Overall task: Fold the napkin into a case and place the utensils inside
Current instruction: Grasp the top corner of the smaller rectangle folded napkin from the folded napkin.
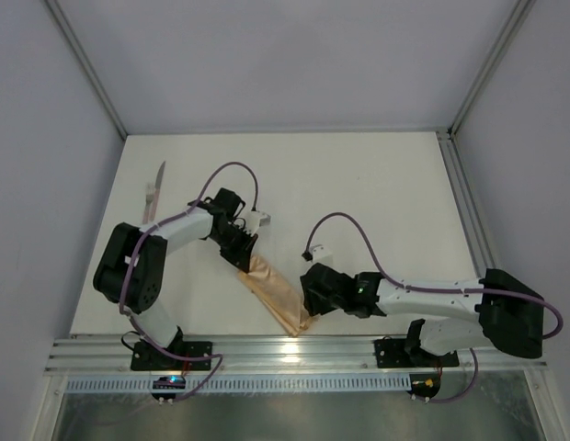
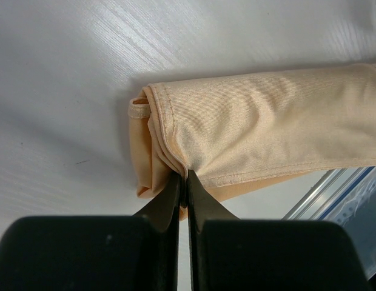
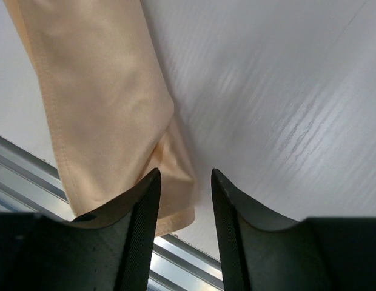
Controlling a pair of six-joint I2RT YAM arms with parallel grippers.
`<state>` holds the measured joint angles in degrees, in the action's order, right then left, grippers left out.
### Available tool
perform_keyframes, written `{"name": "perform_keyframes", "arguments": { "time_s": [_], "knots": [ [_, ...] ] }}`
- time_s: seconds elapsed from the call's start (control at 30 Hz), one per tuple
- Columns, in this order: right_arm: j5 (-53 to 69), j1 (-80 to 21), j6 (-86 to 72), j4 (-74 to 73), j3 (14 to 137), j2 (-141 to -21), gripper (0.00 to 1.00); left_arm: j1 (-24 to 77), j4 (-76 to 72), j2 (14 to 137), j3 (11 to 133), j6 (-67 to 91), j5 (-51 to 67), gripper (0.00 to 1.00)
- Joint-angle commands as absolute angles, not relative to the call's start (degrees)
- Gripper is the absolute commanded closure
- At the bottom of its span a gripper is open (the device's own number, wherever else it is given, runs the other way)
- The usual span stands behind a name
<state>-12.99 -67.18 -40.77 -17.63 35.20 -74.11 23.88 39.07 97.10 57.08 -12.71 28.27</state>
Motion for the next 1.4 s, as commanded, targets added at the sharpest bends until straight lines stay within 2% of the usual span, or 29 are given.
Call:
{"name": "perform_keyframes", "arguments": {
  "time_s": [0.0,0.03,0.27,0.43,0.67,0.8,0.9,1.03,1.17,1.27,1.37],
  "knots": [
    [-11.27,-64.00,-41.31,-19.08,36.13,-66.63,0.54,23.64,38.41,95.27,56.69,-14.15,27.60,1.00],
    [-10.03,-63.38,-41.48,-18.81,35.86,-65.58,0.48,23.64,38.41,95.27,56.69,-13.98,27.60,1.00],
    [-0.88,-61.44,-44.03,-11.88,32.00,-66.09,0.36,23.64,38.14,95.19,57.04,-13.54,28.04,1.00],
    [5.17,-59.24,-43.86,-5.02,30.15,-71.62,0.36,23.64,38.32,95.01,56.69,-13.62,28.04,1.00],
    [5.98,-58.97,-43.95,-0.79,27.78,-76.37,0.37,23.64,38.32,94.66,56.51,-13.62,28.04,1.00],
    [5.36,-58.63,-42.81,-0.35,26.89,-78.04,0.43,23.64,38.41,94.92,56.69,-13.54,28.21,1.00],
    [5.62,-58.54,-41.75,-0.35,27.86,-80.06,0.50,23.64,38.41,95.18,56.87,-13.36,28.39,1.00],
    [4.57,-58.19,-40.70,-0.44,29.09,-81.47,0.64,23.64,38.58,95.10,56.86,-13.45,28.56,1.00],
    [4.22,-56.08,-39.56,-0.44,29.44,-82.88,0.85,23.64,38.85,94.92,56.87,-13.45,29.00,1.00],
    [4.92,-53.01,-36.32,-0.53,31.02,-84.90,0.95,23.64,38.58,95.18,57.22,-12.66,29.71,1.00],
    [4.66,-49.15,-31.75,-3.67,35.58,-87.62,0.97,23.56,38.41,96.06,58.35,-11.78,29.88,1.00]
  ]
}}
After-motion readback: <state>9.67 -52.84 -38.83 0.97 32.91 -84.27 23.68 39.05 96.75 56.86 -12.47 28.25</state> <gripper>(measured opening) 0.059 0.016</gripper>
